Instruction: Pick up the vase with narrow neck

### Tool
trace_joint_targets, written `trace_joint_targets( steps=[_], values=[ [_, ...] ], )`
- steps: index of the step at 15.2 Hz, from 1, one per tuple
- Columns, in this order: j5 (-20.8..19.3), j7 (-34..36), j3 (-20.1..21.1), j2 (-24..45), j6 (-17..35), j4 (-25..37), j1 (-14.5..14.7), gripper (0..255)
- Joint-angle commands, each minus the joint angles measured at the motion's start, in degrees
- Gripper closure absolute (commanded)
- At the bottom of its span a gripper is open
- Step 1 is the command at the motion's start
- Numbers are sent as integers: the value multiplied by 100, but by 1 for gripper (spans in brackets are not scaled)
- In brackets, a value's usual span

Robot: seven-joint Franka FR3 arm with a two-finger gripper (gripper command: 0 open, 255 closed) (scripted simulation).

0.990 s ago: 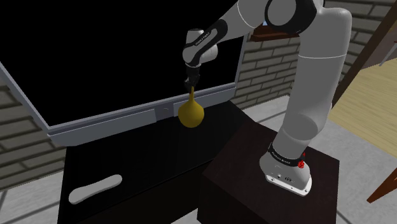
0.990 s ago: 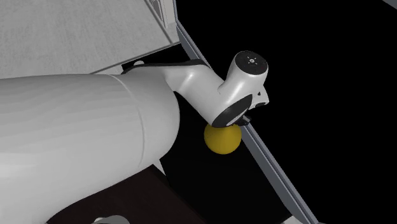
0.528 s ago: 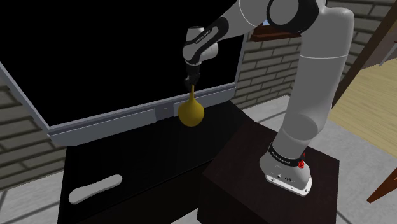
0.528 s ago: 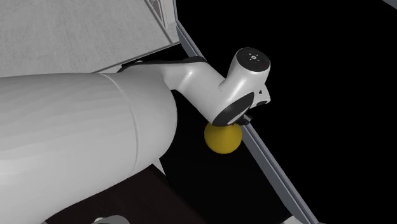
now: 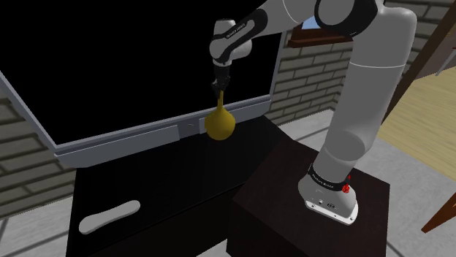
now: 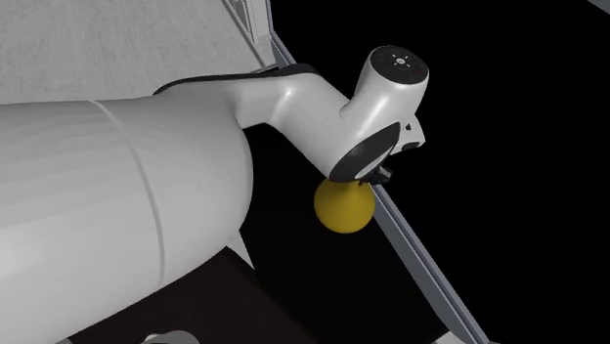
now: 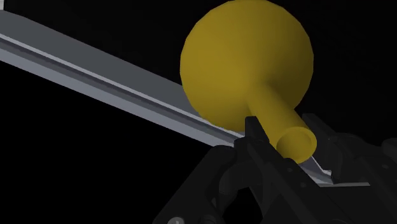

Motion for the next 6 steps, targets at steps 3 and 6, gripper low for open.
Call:
trace_joint_targets(
  steps=[3, 6],
  values=[
    [-15, 10, -4, -162, -271, 118, 1, 255],
    [-19, 14, -5, -201, -352, 160, 2, 255]
  ],
)
